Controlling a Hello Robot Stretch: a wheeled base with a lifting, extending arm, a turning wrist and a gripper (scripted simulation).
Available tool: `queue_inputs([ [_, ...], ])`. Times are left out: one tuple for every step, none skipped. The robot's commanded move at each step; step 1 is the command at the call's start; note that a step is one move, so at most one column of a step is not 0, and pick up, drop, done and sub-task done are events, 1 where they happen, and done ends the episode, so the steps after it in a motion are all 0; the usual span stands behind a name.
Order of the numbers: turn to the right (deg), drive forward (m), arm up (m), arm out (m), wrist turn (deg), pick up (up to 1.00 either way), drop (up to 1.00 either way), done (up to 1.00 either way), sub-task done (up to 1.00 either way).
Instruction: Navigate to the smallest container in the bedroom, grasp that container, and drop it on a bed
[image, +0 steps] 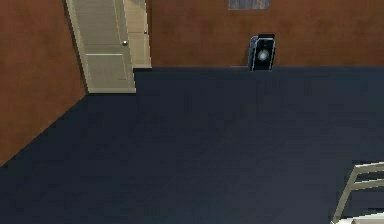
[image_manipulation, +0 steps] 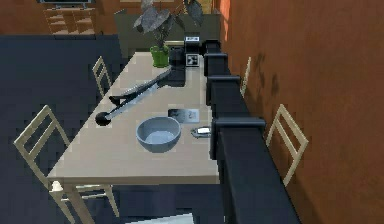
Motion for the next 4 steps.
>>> queue_inputs([
  [0.0,0.0,0.0,0.0,45.0,0.0,0.0,0.0,0.0],
  [0.0,0.0,0.0,0.0,18.0,0.0,0.0,0.0,0.0],
  [0.0,0.0,-0.26,0.0,0.0,0.0,0.0,0.0,0.0],
  [0.0,0.0,0.0,0.0,0.0,1.0,0.0,0.0,0.0],
])
